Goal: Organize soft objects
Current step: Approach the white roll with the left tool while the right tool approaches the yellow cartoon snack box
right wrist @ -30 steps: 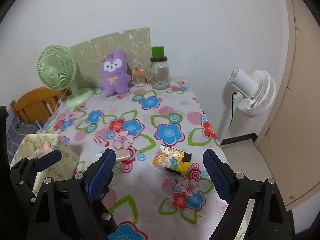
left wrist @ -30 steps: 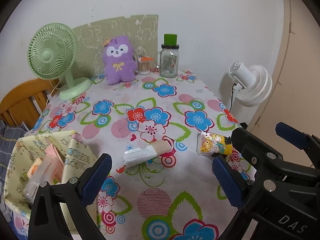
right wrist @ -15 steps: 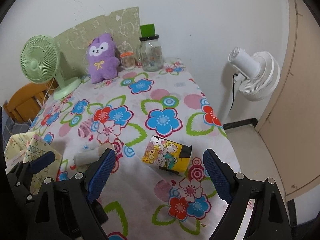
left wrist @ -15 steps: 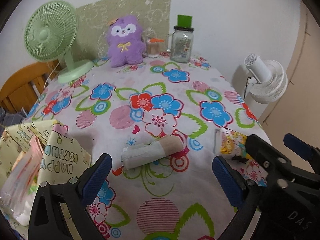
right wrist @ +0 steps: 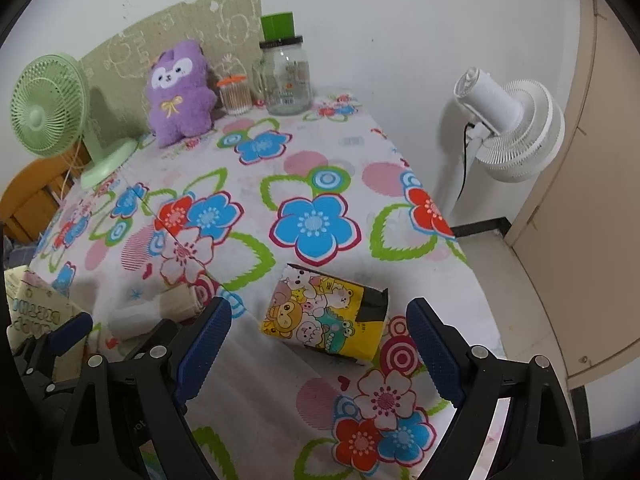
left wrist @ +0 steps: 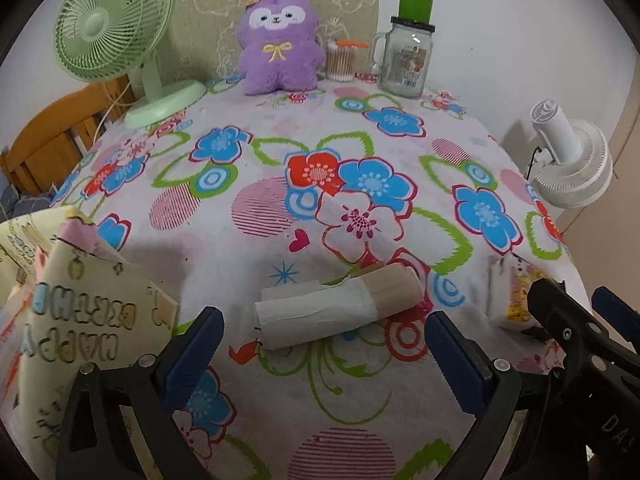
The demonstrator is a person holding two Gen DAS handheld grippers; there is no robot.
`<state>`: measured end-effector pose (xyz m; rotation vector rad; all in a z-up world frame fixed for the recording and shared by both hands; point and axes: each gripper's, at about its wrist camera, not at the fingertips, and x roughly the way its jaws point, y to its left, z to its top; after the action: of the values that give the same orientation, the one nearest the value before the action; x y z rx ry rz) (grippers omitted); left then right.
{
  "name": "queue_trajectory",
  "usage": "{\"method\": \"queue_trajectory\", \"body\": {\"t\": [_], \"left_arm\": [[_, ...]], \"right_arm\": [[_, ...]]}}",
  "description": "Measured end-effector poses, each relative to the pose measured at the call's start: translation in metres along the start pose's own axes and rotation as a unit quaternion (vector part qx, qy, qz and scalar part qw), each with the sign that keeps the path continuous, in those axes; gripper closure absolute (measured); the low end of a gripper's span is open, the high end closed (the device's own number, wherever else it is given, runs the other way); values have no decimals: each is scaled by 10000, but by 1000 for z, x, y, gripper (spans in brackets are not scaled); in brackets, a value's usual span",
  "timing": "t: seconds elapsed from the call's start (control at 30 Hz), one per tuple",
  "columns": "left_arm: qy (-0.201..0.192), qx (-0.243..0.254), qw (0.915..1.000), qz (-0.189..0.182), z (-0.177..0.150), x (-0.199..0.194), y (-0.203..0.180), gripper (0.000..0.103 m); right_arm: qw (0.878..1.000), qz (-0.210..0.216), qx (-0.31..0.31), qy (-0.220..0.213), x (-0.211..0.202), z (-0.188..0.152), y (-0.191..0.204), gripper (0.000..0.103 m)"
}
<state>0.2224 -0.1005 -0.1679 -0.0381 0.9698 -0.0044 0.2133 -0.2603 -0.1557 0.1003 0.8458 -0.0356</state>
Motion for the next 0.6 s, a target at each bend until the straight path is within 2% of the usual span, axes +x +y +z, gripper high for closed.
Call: {"method": "queue_trajectory", "body": {"t": [0.37, 0.6], "left_arm": [[200, 253, 9995, -70, -3, 22, -14, 2], [84, 376, 9992, -59, -4, 24, -18, 2]], "right_arm": [[9994, -155, 126, 294, 30, -3, -6, 12], [9988, -130, 151, 438, 45, -7, -7, 12]]}}
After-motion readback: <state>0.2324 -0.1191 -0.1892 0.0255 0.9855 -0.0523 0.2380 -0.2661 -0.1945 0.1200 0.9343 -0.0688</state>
